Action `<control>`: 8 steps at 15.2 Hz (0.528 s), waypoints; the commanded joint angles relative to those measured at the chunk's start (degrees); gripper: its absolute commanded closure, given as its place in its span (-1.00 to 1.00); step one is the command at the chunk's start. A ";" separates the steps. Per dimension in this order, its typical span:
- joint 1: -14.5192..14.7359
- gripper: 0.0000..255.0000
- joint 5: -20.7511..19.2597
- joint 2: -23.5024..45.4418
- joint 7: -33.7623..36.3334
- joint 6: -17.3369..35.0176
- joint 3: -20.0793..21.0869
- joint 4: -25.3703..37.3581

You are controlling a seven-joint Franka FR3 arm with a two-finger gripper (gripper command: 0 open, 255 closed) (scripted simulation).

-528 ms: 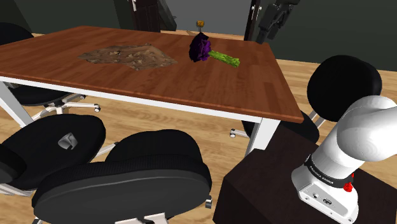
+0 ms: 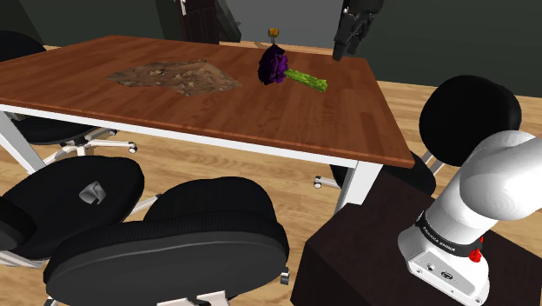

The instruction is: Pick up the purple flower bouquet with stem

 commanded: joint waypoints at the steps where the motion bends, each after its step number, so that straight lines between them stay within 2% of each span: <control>1: -0.02 -1.00 -0.36 4.63 -2.09 2.01 -1.10 2.20; 8: -0.11 -1.00 -0.22 20.08 -8.80 5.65 -4.10 12.50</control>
